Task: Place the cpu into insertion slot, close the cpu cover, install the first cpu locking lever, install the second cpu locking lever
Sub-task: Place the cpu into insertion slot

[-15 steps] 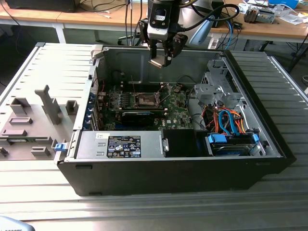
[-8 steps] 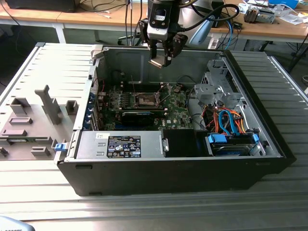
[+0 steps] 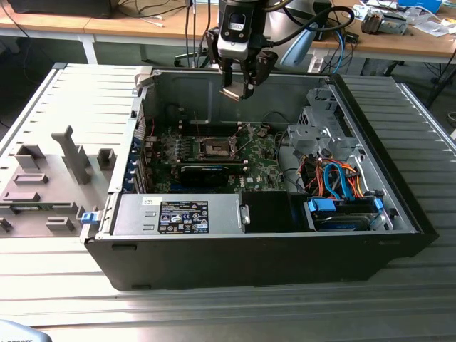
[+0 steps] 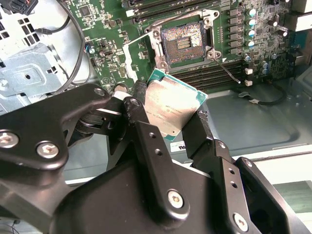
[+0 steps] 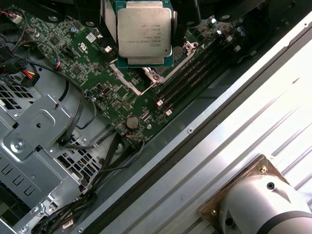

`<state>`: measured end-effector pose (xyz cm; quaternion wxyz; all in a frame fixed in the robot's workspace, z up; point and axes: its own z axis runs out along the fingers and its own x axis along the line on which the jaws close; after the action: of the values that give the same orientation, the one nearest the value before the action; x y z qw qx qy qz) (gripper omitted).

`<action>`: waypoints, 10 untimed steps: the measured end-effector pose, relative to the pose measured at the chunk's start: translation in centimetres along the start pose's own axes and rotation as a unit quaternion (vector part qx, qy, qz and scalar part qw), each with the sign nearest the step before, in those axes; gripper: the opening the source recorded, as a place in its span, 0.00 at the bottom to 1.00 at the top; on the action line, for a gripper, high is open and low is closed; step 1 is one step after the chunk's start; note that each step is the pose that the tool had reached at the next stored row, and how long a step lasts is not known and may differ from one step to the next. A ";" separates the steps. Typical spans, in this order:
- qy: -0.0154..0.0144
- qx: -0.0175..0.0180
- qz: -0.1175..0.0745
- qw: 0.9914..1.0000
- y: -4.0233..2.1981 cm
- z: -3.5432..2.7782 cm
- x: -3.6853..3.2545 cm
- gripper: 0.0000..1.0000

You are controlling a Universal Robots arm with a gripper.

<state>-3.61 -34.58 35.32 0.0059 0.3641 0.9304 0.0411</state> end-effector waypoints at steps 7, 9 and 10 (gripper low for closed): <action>0.000 0.000 0.003 1.000 0.00 0.02 0.00 0.54; 0.000 0.000 0.004 1.000 0.00 0.02 0.00 0.54; 0.000 0.000 0.004 1.000 0.00 0.02 0.00 0.54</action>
<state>-3.61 -34.58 35.30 0.0061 0.3682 0.9288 0.0411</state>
